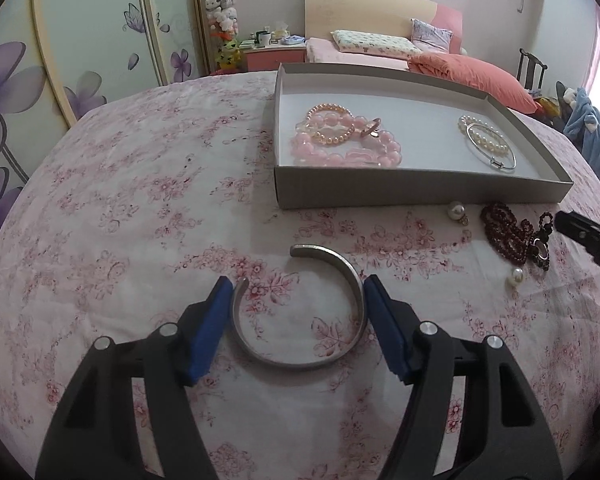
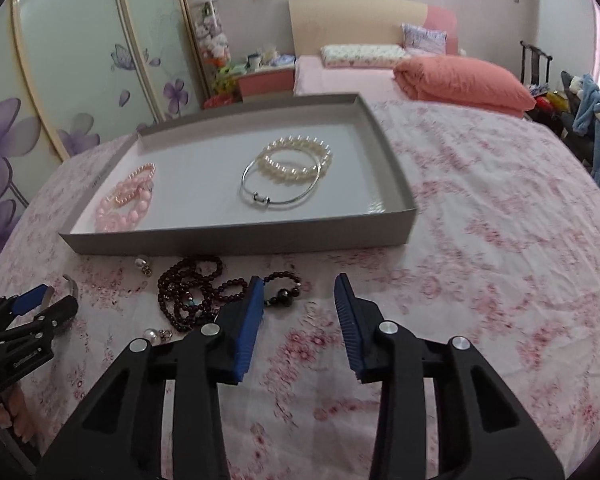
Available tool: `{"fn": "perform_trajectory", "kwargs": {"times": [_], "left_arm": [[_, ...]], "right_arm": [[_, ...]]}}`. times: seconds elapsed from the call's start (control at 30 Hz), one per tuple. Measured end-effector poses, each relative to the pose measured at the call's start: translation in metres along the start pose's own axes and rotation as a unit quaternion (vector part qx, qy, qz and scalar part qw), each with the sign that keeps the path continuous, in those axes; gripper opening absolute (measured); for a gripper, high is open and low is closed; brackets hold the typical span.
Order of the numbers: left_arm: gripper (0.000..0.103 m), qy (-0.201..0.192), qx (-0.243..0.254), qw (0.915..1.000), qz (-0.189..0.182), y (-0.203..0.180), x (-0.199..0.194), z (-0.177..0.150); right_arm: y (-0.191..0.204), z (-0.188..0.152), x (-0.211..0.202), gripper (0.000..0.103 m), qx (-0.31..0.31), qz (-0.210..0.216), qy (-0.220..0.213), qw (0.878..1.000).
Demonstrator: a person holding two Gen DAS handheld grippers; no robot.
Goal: Organize jewelry
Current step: 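Move the left tool to the silver cuff and grasp it, then grasp the dark bead strand with the right tool while the left tool lifts the silver cuff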
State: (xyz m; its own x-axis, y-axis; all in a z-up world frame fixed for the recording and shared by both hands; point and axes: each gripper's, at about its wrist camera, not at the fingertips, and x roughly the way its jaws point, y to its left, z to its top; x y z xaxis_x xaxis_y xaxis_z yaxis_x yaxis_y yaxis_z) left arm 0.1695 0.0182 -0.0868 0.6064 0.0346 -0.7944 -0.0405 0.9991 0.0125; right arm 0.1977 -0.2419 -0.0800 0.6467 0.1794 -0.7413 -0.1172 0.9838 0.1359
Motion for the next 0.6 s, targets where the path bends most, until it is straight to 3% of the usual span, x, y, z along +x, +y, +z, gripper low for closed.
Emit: {"fn": "perform_trajectory", "kwargs": {"times": [0.13,0.27,0.6], "left_arm": [[0.066,0.0,0.0,1.0,0.0,-0.001,0.0,0.0],[0.066,0.0,0.0,1.0,0.0,0.0,0.0,0.0],[0.066,0.0,0.0,1.0,0.0,0.0,0.0,0.0]], "right_arm": [[0.0,0.004,0.012,0.033,0.013,0.008,0.016,1.0],[0.004,0.0,0.013,0.015,0.0,0.007,0.018,1.0],[-0.008,-0.001,-0.002,0.012,0.03,0.025,0.002,0.999]]}}
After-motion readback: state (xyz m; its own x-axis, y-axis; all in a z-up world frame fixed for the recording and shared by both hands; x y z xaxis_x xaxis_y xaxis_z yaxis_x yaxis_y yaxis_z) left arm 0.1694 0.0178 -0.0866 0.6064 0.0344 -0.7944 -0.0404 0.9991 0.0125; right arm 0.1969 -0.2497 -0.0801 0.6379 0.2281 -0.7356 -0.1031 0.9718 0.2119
